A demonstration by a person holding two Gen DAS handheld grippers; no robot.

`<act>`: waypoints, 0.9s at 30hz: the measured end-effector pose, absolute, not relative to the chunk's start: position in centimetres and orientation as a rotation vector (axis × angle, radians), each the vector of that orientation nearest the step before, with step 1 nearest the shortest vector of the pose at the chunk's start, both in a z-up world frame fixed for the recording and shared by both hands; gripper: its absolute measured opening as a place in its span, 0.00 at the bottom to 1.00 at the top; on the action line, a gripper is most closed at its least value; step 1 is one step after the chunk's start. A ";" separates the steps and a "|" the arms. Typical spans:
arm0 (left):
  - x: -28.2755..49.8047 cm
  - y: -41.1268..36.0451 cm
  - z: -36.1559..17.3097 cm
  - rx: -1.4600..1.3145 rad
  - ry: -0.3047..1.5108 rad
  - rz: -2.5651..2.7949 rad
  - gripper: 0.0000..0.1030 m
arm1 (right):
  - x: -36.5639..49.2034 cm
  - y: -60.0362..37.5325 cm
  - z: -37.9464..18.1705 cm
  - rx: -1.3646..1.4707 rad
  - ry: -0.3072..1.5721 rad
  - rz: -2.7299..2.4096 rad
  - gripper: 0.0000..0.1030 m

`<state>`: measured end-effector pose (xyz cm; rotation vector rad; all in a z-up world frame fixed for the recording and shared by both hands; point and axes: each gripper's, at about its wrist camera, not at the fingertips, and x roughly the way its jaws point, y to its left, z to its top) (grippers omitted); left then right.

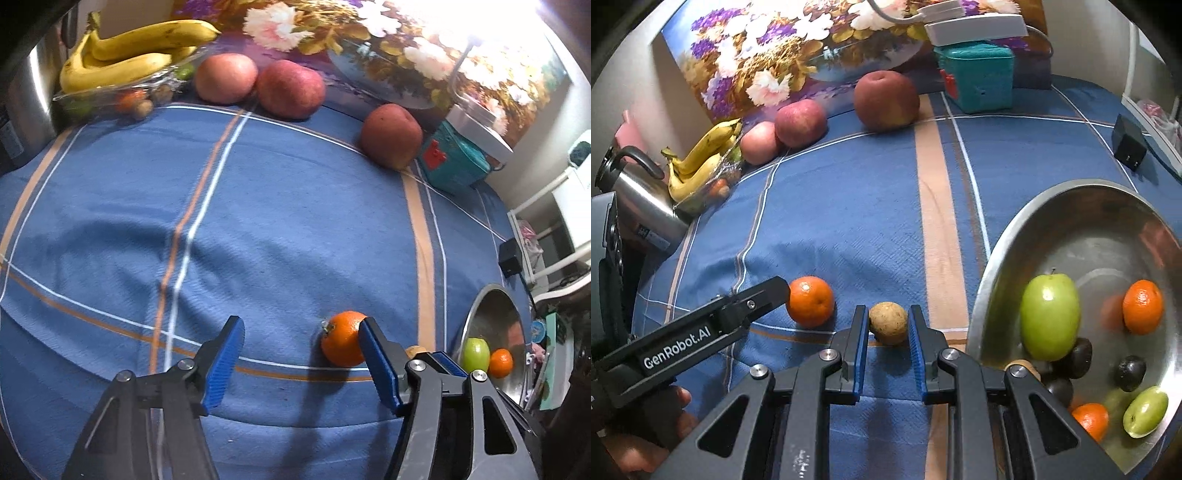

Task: Organize fruits
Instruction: 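Close the left tool on the tangerine while the right tool grasps the brown kiwi, then carry the tangerine with the left tool while the right tool carries the kiwi over the bowl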

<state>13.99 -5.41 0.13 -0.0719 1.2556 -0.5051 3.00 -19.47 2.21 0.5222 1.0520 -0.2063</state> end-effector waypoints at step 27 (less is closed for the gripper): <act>13.1 -8.0 -0.8 -0.145 1.305 -0.641 0.35 | 2.7 -20.0 1.4 0.531 1.077 -0.218 0.22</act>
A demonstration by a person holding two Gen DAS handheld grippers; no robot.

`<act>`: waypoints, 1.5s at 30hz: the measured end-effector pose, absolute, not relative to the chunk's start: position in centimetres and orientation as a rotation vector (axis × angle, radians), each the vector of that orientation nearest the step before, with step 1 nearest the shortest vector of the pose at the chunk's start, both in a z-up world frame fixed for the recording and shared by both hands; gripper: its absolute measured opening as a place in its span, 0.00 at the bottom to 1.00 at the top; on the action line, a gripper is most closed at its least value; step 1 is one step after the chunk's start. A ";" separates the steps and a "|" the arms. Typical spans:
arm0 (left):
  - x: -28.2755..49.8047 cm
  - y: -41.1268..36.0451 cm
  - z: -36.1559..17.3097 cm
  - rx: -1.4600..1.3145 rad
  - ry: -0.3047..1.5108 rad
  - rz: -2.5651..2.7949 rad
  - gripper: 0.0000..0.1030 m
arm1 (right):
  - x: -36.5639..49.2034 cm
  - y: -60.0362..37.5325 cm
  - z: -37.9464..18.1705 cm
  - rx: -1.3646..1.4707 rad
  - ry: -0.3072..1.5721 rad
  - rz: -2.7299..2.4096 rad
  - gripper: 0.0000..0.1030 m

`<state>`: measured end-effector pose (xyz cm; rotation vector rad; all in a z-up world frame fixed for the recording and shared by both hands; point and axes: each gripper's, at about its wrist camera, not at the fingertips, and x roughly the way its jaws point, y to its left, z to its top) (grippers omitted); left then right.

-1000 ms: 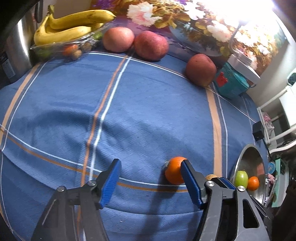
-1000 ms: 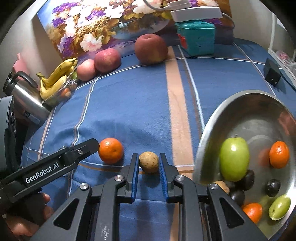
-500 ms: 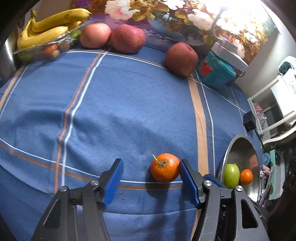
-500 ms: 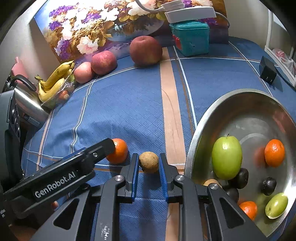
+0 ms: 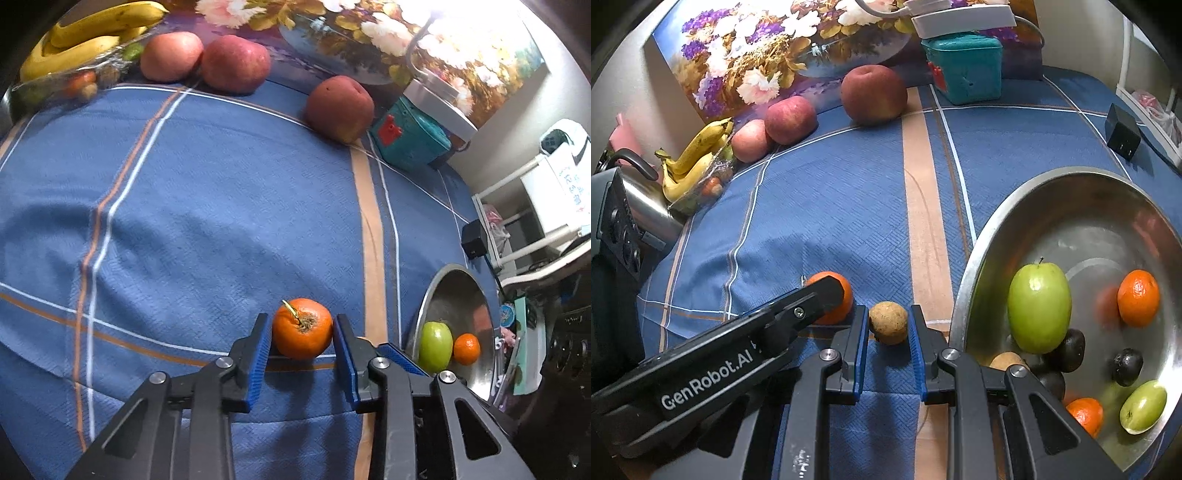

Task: Organize fruits
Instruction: 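Carry the tangerine with the left tool while the right tool carries the kiwi over the bowl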

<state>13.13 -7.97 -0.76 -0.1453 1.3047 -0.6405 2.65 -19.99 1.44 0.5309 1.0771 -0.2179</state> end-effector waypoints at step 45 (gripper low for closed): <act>15.5 -1.8 0.8 -0.173 1.231 -0.414 0.35 | 4.0 -17.9 0.7 0.298 1.131 -0.287 0.26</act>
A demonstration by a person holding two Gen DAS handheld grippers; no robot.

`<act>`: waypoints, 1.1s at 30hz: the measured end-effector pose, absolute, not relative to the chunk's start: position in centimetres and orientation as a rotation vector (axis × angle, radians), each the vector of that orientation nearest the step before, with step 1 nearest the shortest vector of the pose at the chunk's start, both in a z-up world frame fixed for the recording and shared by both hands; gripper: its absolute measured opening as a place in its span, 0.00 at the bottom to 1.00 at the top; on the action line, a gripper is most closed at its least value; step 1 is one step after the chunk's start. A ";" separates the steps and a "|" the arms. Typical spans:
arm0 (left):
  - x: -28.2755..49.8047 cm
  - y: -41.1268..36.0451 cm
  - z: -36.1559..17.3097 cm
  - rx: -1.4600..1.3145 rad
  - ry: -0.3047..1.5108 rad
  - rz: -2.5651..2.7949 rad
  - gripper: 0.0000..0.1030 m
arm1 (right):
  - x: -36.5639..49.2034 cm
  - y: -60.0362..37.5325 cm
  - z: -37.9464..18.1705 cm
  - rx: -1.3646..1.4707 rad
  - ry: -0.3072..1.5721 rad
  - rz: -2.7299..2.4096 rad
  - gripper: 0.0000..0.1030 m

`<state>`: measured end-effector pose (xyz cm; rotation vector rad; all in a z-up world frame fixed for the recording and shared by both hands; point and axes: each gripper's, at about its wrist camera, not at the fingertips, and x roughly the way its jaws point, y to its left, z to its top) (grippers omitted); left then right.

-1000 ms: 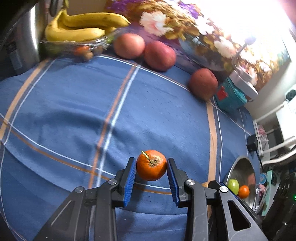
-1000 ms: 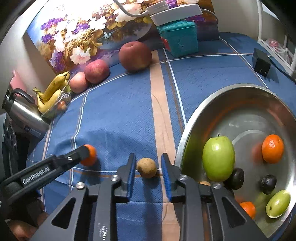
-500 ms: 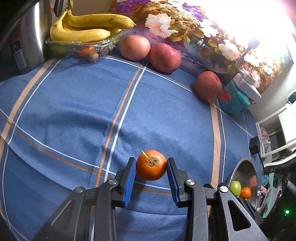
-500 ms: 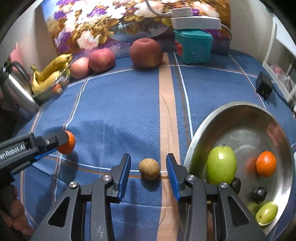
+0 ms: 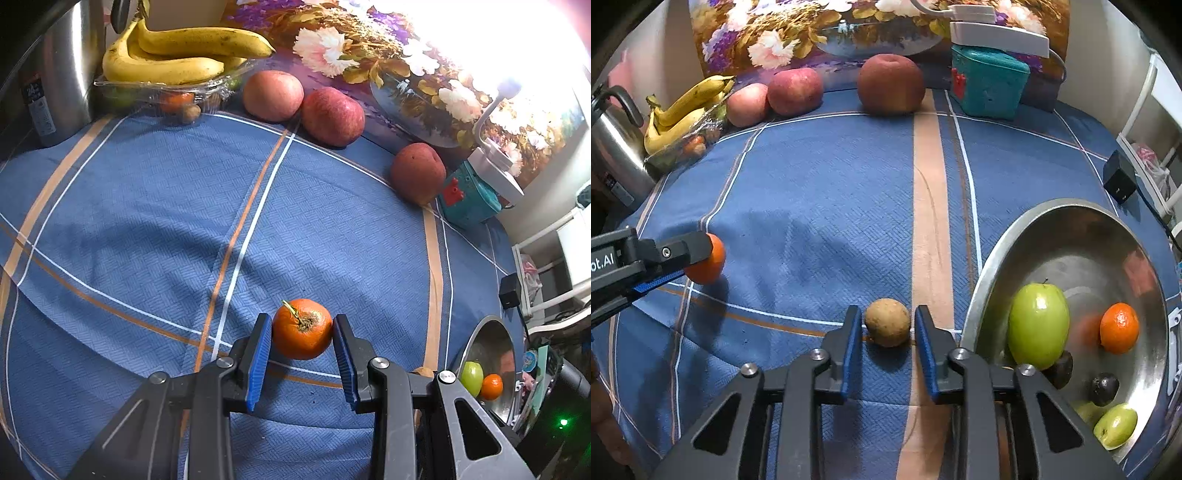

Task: Organize fruits
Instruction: 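Carry the tangerine with the left tool while the right tool carries the kiwi over the bowl, then open the left tool to drop the tangerine while the right tool releases the kiwi into the bowl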

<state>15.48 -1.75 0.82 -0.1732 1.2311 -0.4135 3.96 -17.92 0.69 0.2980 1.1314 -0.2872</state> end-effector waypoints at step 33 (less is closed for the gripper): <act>7.0 -13.0 5.1 0.092 1.140 -0.704 0.35 | -3.2 -27.3 5.3 0.526 1.043 -0.532 0.25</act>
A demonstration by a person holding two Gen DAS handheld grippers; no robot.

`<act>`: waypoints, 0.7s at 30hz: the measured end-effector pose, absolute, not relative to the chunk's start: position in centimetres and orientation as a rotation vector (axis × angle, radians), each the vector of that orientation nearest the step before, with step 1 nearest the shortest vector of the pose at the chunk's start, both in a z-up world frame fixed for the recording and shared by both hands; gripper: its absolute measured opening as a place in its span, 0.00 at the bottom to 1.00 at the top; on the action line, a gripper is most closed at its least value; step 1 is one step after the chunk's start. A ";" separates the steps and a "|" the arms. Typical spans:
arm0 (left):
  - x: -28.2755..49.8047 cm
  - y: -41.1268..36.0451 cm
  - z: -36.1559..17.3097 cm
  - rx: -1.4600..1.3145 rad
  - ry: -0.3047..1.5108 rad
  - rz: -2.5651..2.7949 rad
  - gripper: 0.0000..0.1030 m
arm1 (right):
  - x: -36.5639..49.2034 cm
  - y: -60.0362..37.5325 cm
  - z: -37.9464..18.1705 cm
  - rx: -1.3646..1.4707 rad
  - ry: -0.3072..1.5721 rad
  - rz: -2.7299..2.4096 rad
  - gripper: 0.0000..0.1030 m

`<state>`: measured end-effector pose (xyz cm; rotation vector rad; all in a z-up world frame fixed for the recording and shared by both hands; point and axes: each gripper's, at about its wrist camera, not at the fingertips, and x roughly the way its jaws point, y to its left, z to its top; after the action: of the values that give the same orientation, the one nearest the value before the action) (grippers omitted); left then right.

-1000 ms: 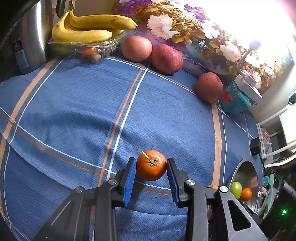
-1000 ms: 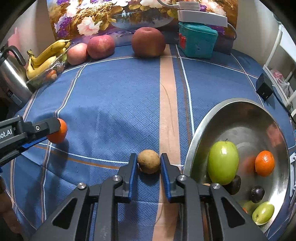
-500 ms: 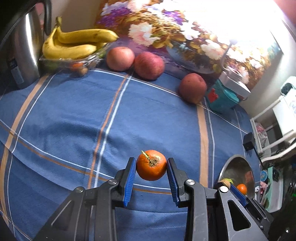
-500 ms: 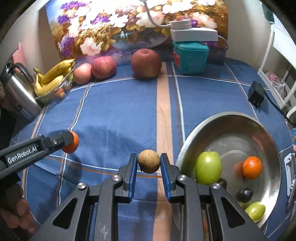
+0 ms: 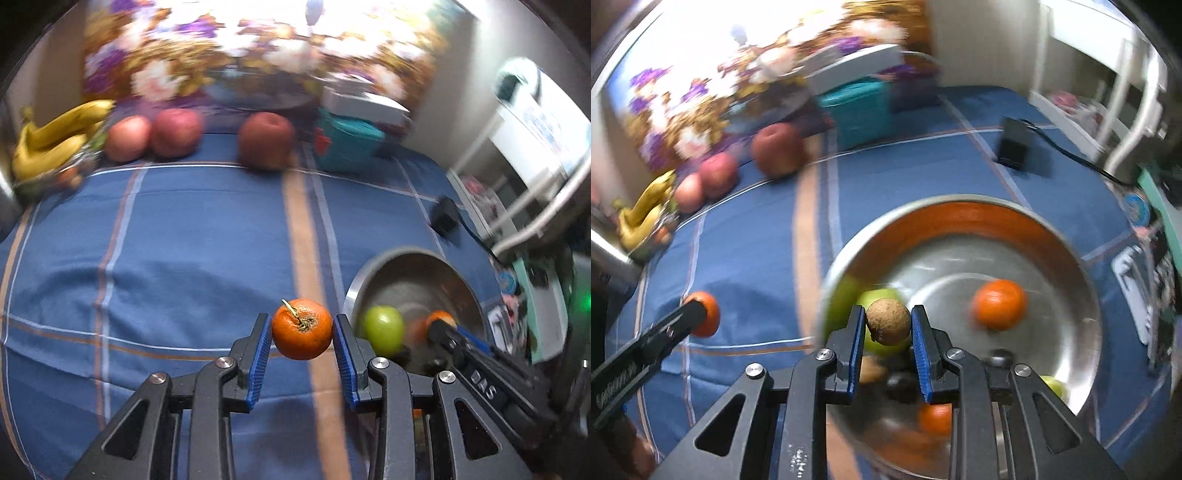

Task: Organize fruits
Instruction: 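Open the left tool to drop the tangerine while the right tool releases the kiwi into the bowl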

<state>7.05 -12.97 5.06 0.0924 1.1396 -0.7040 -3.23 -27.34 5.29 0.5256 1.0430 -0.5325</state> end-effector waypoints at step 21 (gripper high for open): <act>3.2 -17.0 3.5 0.202 1.150 -0.802 0.35 | -5.6 -30.3 4.4 0.618 1.062 -0.602 0.26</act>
<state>3.22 -16.96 3.54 0.2022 1.1495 -0.8018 -5.60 -30.34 4.42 0.6179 1.0618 -0.6020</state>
